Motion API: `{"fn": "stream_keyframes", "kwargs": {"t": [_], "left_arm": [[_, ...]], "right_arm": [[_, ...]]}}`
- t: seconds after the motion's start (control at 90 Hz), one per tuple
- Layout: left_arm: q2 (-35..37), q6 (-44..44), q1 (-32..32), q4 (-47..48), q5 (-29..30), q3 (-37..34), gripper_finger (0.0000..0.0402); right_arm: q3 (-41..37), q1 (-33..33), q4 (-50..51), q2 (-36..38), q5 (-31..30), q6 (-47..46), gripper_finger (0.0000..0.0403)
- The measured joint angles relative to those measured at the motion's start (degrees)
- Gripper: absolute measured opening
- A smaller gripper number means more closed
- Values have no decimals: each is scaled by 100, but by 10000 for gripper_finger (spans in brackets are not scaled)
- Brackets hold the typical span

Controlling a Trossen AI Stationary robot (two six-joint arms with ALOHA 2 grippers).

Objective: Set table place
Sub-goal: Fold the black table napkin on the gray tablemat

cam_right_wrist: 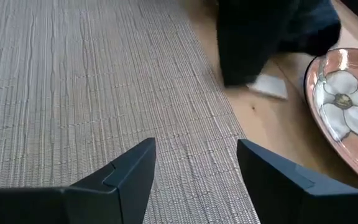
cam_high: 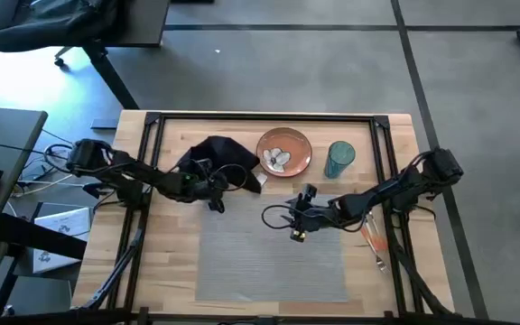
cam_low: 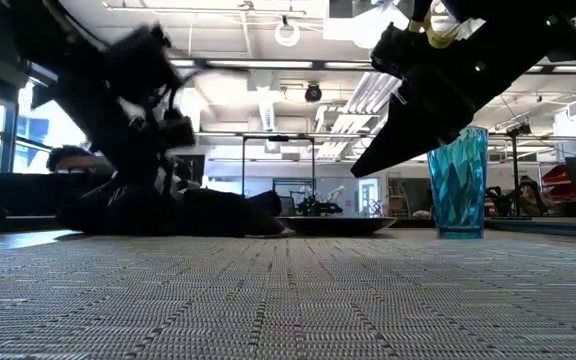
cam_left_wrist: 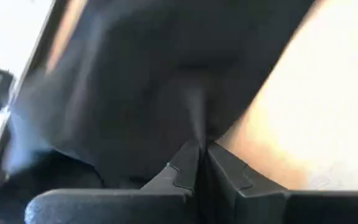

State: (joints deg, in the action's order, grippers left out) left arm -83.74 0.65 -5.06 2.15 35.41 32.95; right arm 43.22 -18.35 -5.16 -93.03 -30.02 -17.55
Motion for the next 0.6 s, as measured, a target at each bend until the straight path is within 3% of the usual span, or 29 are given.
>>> {"fn": "stream_keyframes", "kwargs": {"t": [0.256,0.444,0.6], "left_arm": [[486,-487,-617,1157,-411,1412,0],[433,-663,-669,1038,-707,1635,0],[371,-656,-664,852,-703,1631,0]], "right_arm": [[336,9,-261,0,-11,1111,213],[363,37,-996,-13,-26,1608,213],[393,68,-2098,-455,-452,1629,213]]}}
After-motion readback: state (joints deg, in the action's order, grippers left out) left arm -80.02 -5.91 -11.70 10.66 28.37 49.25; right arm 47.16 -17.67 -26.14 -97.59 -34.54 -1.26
